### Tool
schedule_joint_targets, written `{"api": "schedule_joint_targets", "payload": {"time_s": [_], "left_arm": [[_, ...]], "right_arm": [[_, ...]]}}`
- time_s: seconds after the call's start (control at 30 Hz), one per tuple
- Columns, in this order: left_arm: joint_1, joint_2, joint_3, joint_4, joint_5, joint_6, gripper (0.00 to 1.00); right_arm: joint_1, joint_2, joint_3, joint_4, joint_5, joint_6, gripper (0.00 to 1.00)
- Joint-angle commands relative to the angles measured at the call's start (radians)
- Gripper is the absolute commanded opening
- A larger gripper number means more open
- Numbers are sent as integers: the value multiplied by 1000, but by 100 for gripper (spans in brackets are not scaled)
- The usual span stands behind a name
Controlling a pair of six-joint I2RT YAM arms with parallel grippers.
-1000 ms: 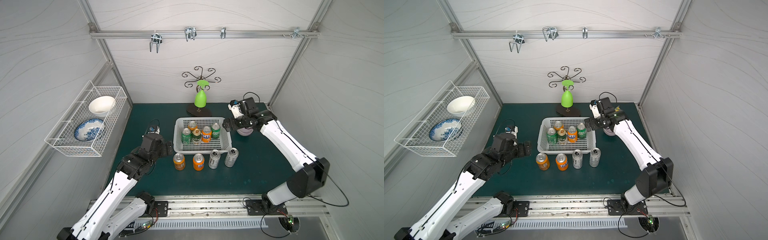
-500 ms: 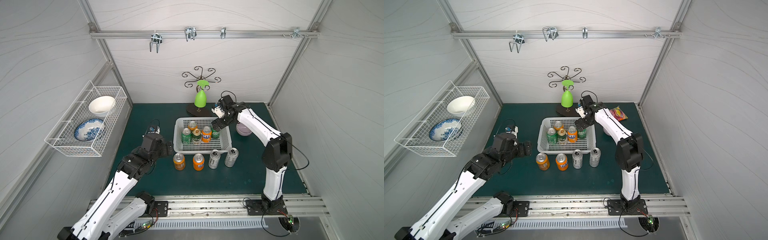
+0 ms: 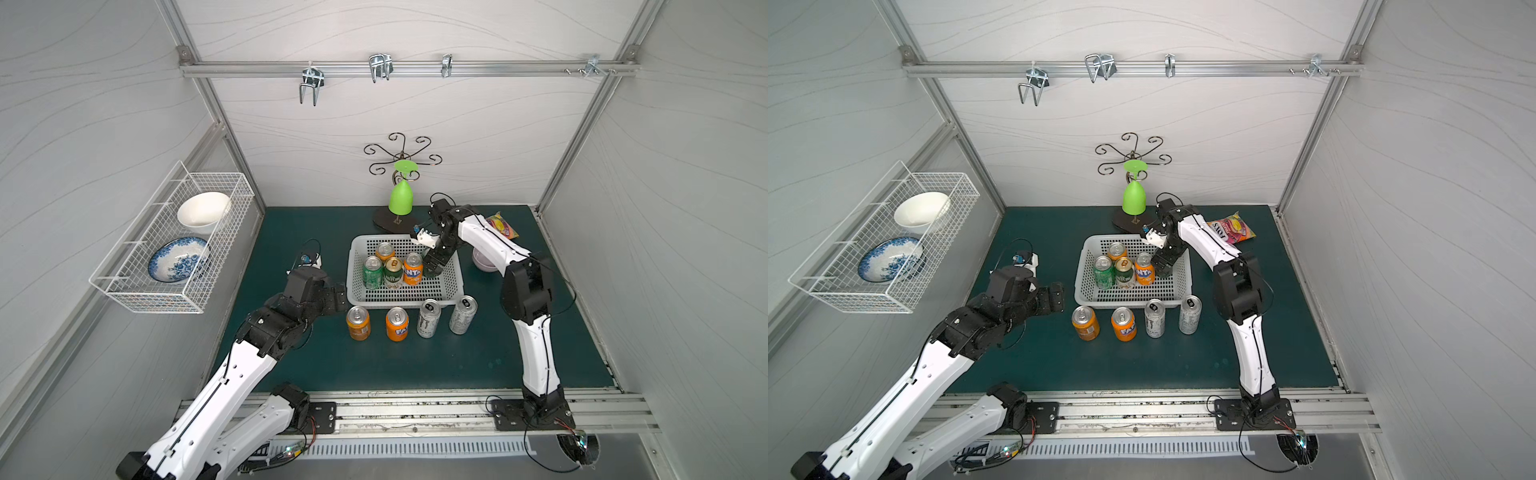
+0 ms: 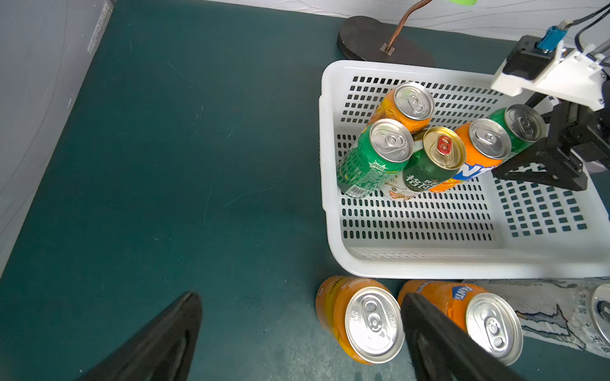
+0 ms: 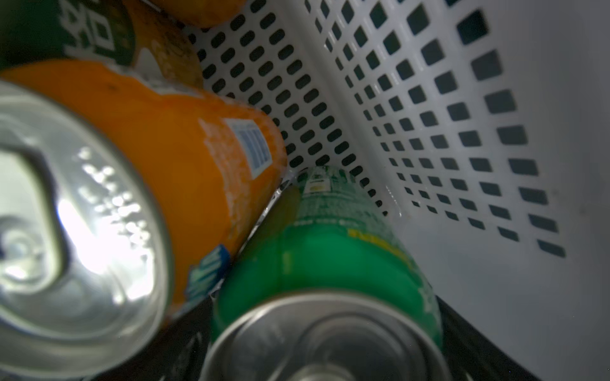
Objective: Take out the drinks from the basket
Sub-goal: Pick up the drink from the basket.
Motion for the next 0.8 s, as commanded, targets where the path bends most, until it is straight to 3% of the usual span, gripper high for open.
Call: {"api": "schedule_joint_targets", "payload": {"time_s": [0.0, 0.47, 0.77], "left_arm": [[8, -2, -1, 43, 10, -9, 99], [8, 0, -4, 42, 1, -11, 99], [8, 3, -7, 45, 1, -11, 98]], "right_arm": [[-9, 23, 42, -19, -23, -63, 99], [8, 113, 75, 31, -12, -98, 99], [9, 137, 99, 45, -31, -97, 91]]}}
